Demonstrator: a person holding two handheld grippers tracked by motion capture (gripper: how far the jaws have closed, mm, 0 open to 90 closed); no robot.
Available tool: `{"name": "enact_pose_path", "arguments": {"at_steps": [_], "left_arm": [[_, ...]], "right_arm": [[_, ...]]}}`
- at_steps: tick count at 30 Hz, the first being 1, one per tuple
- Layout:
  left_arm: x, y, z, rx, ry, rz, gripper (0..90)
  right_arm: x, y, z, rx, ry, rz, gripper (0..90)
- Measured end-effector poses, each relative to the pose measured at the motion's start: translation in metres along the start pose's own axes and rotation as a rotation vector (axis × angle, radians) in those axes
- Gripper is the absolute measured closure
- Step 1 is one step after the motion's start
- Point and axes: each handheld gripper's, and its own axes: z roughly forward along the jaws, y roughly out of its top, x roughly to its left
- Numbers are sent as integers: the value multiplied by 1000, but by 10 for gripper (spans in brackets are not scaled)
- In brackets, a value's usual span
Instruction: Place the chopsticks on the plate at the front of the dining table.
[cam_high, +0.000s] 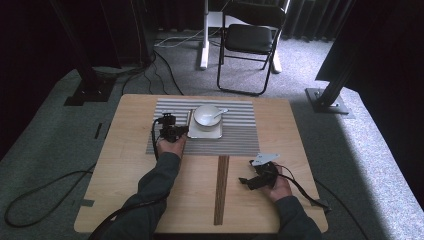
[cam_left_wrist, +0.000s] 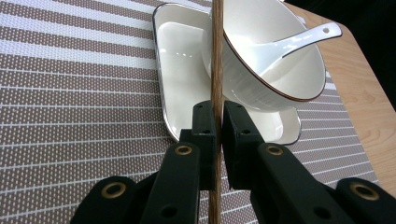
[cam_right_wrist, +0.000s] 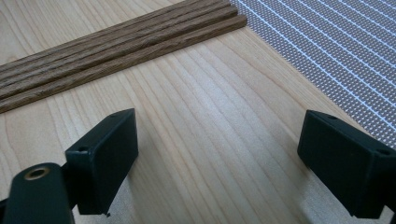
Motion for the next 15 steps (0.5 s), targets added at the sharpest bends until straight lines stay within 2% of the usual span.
{"name": "enact_pose_path", "arguments": {"at_steps": [15], "left_arm": [[-1, 7, 5, -3, 2, -12, 843]], "right_arm": [[0, 0, 0, 0, 0, 0, 116]]}}
